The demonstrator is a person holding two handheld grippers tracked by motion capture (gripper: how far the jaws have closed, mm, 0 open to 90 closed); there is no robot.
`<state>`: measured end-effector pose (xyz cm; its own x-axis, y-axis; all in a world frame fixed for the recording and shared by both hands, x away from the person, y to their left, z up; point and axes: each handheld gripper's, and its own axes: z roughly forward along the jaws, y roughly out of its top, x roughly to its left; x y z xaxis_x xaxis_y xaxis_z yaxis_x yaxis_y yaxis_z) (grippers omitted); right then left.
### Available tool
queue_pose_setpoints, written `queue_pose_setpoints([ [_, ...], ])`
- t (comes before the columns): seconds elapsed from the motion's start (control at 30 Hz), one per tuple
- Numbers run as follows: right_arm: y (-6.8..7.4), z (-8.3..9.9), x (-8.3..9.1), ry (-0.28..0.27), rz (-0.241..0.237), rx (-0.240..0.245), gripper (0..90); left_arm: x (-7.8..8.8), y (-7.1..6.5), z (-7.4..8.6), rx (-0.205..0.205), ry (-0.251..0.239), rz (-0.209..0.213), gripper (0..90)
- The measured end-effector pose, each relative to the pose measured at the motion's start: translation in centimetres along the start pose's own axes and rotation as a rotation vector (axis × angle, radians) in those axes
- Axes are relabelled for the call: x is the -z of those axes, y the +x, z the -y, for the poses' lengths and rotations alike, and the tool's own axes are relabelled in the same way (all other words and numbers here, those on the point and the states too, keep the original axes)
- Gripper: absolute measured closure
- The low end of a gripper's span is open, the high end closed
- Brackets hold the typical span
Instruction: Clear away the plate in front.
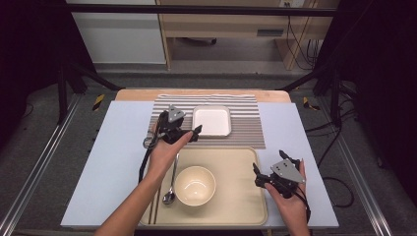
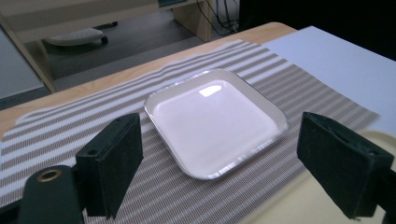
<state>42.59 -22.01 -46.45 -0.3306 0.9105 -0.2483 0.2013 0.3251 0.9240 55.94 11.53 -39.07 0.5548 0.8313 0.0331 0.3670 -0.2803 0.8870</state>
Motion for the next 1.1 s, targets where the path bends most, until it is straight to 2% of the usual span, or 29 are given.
queue_pose_setpoints([
  [0.13,-0.1,0.1,-0.1,0.006,0.003,-0.002,4.9,-2.2,1.1,-0.3,0.007,-0.018,-0.037,16.0],
  [0.23,-0.1,0.2,-0.1,0.009,0.003,-0.004,4.9,-3.6,1.5,-0.4,0.047,-0.045,-0.071,16.6],
  [0.5,-0.1,0.1,-0.1,0.003,-0.001,-0.003,4.9,-6.3,2.0,0.5,0.063,-0.028,-0.148,22.8],
  [0.57,-0.1,0.1,-0.1,0.003,-0.003,-0.004,4.9,-6.9,2.0,0.8,0.047,-0.017,-0.163,25.3],
  [0.67,-0.1,0.1,-0.1,0.004,-0.004,-0.004,4.9,-7.5,2.0,1.2,0.041,-0.007,-0.178,30.5],
  [0.8,-0.1,0.1,-0.1,0.003,-0.003,-0.005,4.9,-8.0,2.0,1.6,0.060,0.026,-0.178,36.6],
  [0.83,-0.1,0.1,-0.1,0.003,-0.003,-0.006,4.9,-8.2,2.0,1.8,0.071,0.036,-0.170,37.1],
  [1.1,-0.1,0.1,-0.1,0.004,-0.006,-0.005,4.9,-9.2,1.7,2.7,0.081,0.077,-0.169,40.5],
])
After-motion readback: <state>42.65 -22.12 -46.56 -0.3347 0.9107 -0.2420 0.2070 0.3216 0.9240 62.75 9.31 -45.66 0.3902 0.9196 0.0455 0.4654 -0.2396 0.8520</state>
